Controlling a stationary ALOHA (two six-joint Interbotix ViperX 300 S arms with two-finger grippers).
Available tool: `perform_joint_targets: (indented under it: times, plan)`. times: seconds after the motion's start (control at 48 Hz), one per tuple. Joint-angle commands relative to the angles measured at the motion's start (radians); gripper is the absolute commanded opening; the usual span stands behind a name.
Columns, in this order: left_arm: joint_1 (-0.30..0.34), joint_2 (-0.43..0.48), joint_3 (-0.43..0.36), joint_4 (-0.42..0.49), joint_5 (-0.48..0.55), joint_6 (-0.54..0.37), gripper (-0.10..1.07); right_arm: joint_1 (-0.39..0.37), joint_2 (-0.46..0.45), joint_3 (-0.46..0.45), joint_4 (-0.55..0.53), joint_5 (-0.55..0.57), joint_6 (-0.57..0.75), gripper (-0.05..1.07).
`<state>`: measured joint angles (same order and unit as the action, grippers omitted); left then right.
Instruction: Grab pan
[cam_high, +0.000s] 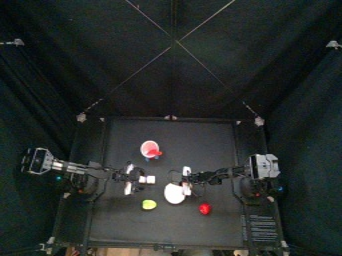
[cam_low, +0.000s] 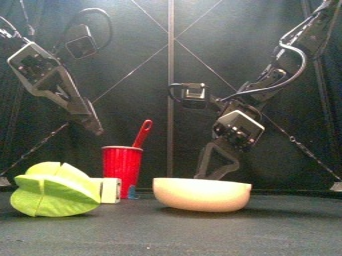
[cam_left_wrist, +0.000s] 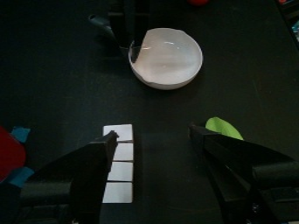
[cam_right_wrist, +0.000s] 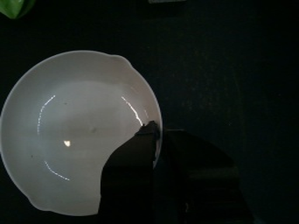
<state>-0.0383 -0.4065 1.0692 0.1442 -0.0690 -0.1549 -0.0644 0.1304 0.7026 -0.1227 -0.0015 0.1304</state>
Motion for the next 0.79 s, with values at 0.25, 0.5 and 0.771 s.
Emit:
perform_joint_targets:
  times: [0.25,0.5,0.771]
  plan:
    - [0.002,-0.005,-0.011,-0.002,-0.009,0.000,0.98,-0.043,-0.169,0.097,0.084,-0.103,-0.002,0.41]
    - [0.002,-0.005,-0.011,-0.002,-0.009,0.000,0.98,-0.058,-0.225,0.149,0.109,-0.140,-0.003,0.41]
    - [0.002,-0.005,-0.009,0.000,-0.008,0.000,0.98,-0.060,-0.224,0.146,0.110,-0.140,-0.003,0.41]
